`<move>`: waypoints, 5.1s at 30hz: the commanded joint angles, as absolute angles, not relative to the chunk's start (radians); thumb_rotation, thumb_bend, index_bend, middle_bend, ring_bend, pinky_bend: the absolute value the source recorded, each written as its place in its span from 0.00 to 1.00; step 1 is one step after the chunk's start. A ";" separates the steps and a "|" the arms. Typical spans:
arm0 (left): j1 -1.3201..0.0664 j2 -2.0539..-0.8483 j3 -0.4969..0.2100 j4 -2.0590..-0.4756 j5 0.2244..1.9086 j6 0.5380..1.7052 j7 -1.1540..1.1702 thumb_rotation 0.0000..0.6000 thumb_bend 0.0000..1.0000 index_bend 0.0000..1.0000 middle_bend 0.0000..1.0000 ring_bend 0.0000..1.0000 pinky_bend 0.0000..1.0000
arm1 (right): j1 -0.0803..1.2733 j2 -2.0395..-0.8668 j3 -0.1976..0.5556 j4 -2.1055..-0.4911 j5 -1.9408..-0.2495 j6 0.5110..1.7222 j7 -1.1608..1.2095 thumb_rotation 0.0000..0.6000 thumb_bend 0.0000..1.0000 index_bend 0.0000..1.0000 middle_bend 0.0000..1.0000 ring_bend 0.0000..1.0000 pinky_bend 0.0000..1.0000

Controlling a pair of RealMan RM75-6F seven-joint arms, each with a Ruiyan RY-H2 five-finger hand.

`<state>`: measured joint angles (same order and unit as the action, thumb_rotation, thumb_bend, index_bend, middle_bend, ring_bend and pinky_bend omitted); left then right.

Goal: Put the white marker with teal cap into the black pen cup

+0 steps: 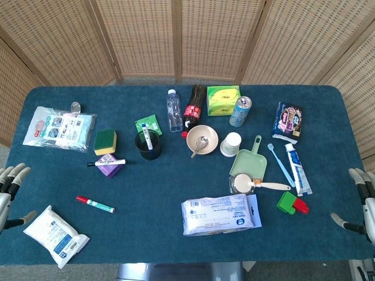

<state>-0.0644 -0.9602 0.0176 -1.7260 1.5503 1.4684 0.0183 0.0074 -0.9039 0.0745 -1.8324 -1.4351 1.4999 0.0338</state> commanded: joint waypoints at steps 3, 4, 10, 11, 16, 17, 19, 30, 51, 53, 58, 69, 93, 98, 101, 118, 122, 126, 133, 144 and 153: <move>-0.063 -0.961 0.018 -1.726 1.552 1.470 0.018 1.00 0.01 0.00 0.00 0.00 0.00 | 0.007 -0.903 0.074 -1.833 -1.435 1.499 0.037 1.00 0.00 0.00 0.00 0.00 0.00; -0.063 -0.961 0.019 -1.726 1.552 1.470 0.019 1.00 0.01 0.00 0.00 0.00 0.00 | 0.007 -0.903 0.074 -1.832 -1.434 1.499 0.038 1.00 0.00 0.00 0.00 0.00 0.00; -0.065 -0.964 0.017 -1.721 1.554 1.469 0.017 1.00 0.01 0.00 0.00 0.00 0.00 | 0.004 -0.905 0.082 -1.829 -1.419 1.509 0.025 1.00 0.00 0.00 0.00 0.00 0.00; -0.067 -0.966 0.016 -1.719 1.555 1.469 0.017 1.00 0.01 0.00 0.00 0.00 0.00 | 0.004 -0.906 0.083 -1.829 -1.417 1.508 0.024 1.00 0.00 0.00 0.00 0.00 0.00; -0.082 -1.000 0.004 -1.680 1.568 1.469 0.015 1.00 0.01 0.01 0.00 0.00 0.00 | 0.006 -0.903 0.086 -1.829 -1.395 1.496 0.028 1.00 0.00 0.00 0.00 0.00 0.00; -0.087 -1.009 0.002 -1.671 1.565 1.461 0.017 1.00 0.01 0.03 0.00 0.00 0.00 | 0.005 -0.902 0.087 -1.828 -1.393 1.497 0.029 1.00 0.00 0.00 0.00 0.00 0.00; -0.098 -1.024 0.000 -1.654 1.557 1.439 0.018 1.00 0.01 0.05 0.00 0.00 0.00 | 0.003 -0.901 0.088 -1.828 -1.394 1.499 0.034 1.00 0.00 0.00 0.00 0.00 0.00; -0.169 -1.095 0.023 -1.567 1.521 1.266 0.059 1.00 0.30 0.19 0.00 0.00 0.00 | -0.001 -0.895 0.087 -1.824 -1.402 1.504 0.056 1.00 0.00 0.00 0.00 0.00 0.00; -0.248 -1.252 0.041 -1.563 1.501 1.141 0.307 1.00 0.38 0.29 0.00 0.00 0.00 | -0.008 -0.880 0.083 -1.817 -1.414 1.503 0.105 1.00 0.00 0.00 0.00 0.00 0.00; -0.253 -1.260 0.038 -1.567 1.495 1.138 0.324 1.00 0.38 0.30 0.00 0.00 0.00 | -0.008 -0.879 0.083 -1.817 -1.415 1.504 0.107 1.00 0.00 0.00 0.00 0.00 0.00; -0.270 -1.283 0.033 -1.578 1.475 1.117 0.368 1.00 0.38 0.31 0.00 0.00 0.00 | -0.008 -0.876 0.082 -1.818 -1.416 1.501 0.118 1.00 0.00 0.00 0.00 0.00 0.00; -0.285 -1.324 0.042 -1.588 1.455 1.107 0.433 1.00 0.38 0.36 0.00 0.00 0.00 | -0.010 -0.869 0.085 -1.810 -1.412 1.498 0.148 1.00 0.00 0.00 0.00 0.00 0.00; -0.299 -1.424 0.034 -1.551 1.415 1.145 0.624 1.00 0.38 0.42 0.00 0.00 0.00 | -0.016 -0.859 0.086 -1.800 -1.422 1.508 0.193 1.00 0.00 0.00 0.00 0.00 0.00; -0.303 -1.440 0.038 -1.543 1.410 1.147 0.654 1.00 0.38 0.45 0.00 0.00 0.00 | -0.017 -0.858 0.086 -1.798 -1.422 1.509 0.200 1.00 0.00 0.00 0.00 0.00 0.00; -0.305 -1.449 0.040 -1.538 1.409 1.149 0.672 1.00 0.38 0.47 0.00 0.00 0.00 | -0.017 -0.858 0.087 -1.798 -1.420 1.510 0.198 1.00 0.00 0.00 0.00 0.00 0.00; -0.308 -1.468 0.036 -1.532 1.402 1.179 0.705 1.00 0.38 0.62 0.00 0.00 0.00 | -0.019 -0.852 0.085 -1.795 -1.432 1.512 0.225 1.00 0.00 0.00 0.00 0.00 0.00; -0.307 -1.440 0.028 -1.566 1.413 1.202 0.671 1.00 0.38 0.62 0.00 0.00 0.00 | -0.018 -0.853 0.084 -1.795 -1.433 1.508 0.224 1.00 0.00 0.00 0.00 0.00 0.00; -0.305 -1.393 0.020 -1.621 1.434 1.229 0.622 1.00 0.38 0.62 0.00 0.00 0.00 | -0.017 -0.854 0.083 -1.796 -1.436 1.507 0.220 1.00 0.00 0.00 0.00 0.00 0.00; -0.307 -1.311 0.004 -1.704 1.464 1.260 0.527 1.00 0.38 0.62 0.00 0.00 0.00 | -0.018 -0.854 0.081 -1.798 -1.437 1.509 0.214 1.00 0.00 0.00 0.00 0.00 0.00; -0.367 -1.149 -0.109 -1.838 1.453 1.291 0.663 1.00 0.38 0.62 0.00 0.00 0.00 | -0.016 -0.856 0.081 -1.797 -1.434 1.505 0.212 1.00 0.00 0.00 0.00 0.00 0.00; -0.525 -1.076 -0.216 -1.837 1.324 1.166 1.018 1.00 0.38 0.62 0.00 0.00 0.05 | -0.018 -0.856 0.082 -1.796 -1.433 1.508 0.216 1.00 0.00 0.00 0.00 0.00 0.00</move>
<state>-0.4537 -1.1065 -0.1659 -1.8408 1.3932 1.2218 0.8989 -0.0178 -0.8562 0.0814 -1.7964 -1.4333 1.5076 0.2161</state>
